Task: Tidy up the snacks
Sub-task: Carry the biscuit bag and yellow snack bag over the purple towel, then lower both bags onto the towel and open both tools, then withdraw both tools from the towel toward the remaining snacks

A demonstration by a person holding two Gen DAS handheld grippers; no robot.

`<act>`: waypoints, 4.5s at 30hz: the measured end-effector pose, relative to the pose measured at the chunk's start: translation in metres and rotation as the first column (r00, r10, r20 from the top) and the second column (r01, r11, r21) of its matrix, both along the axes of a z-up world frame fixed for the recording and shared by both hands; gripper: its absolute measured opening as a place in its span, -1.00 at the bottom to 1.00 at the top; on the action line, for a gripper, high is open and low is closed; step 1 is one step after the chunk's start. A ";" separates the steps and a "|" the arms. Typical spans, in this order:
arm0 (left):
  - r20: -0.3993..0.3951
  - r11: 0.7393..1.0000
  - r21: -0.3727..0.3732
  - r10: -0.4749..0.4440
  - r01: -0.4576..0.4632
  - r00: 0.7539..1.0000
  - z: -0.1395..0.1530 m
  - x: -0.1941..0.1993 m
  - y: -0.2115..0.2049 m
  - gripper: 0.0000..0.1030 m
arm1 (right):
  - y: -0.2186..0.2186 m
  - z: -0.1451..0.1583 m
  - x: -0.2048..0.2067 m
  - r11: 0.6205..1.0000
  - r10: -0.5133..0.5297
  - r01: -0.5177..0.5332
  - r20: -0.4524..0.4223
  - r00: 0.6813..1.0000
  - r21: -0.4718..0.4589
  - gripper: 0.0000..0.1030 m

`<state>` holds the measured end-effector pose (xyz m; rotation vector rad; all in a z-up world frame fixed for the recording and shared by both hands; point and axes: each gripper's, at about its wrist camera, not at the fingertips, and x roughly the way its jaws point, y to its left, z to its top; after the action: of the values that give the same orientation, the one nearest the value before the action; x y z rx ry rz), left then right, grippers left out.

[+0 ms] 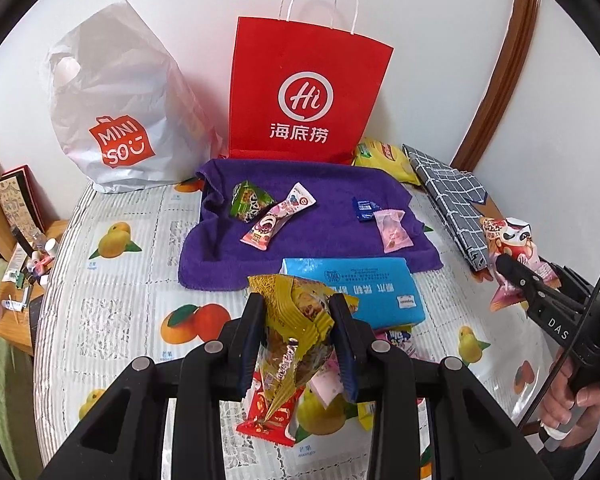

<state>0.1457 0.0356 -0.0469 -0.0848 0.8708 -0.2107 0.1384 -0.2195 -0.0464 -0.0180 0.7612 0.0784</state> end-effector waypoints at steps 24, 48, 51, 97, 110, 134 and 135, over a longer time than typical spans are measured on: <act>0.010 1.000 -0.009 0.016 -0.016 1.000 0.007 0.029 0.003 -0.38 | 0.007 0.003 0.032 1.000 0.005 -0.005 0.006 1.000 0.008 -0.06; -0.001 1.000 -0.008 0.027 -0.027 1.000 -0.002 0.118 0.005 -0.38 | 0.014 -0.008 0.130 1.000 0.003 -0.003 -0.001 1.000 0.026 -0.06; -0.006 0.999 0.005 0.036 -0.036 0.999 -0.006 0.132 0.008 -0.38 | 0.012 -0.012 0.145 1.000 -0.006 0.006 -0.007 1.000 0.026 -0.06; -0.211 0.992 0.072 -0.085 0.102 0.974 -0.096 0.220 -0.053 -0.31 | 0.018 -0.110 0.249 0.997 0.028 -0.044 -0.237 0.971 -0.062 0.07; -0.232 0.979 0.157 -0.088 0.126 0.969 -0.105 0.222 -0.070 0.03 | 0.015 -0.081 0.231 0.999 0.017 -0.025 -0.170 0.985 -0.046 0.30; -0.086 0.973 0.175 -0.134 0.148 0.987 -0.039 0.168 -0.090 0.18 | -0.028 -0.032 0.108 0.993 -0.110 0.106 -0.107 0.988 -0.043 0.33; -0.078 0.975 0.170 -0.130 0.142 0.988 -0.035 0.163 -0.085 0.18 | -0.028 -0.031 0.103 0.994 -0.108 0.105 -0.105 0.989 -0.036 0.33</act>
<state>0.3082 -0.0492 -0.0821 0.1335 0.9590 -0.2593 0.2412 -0.2476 -0.0769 -0.0020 0.8693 -0.0339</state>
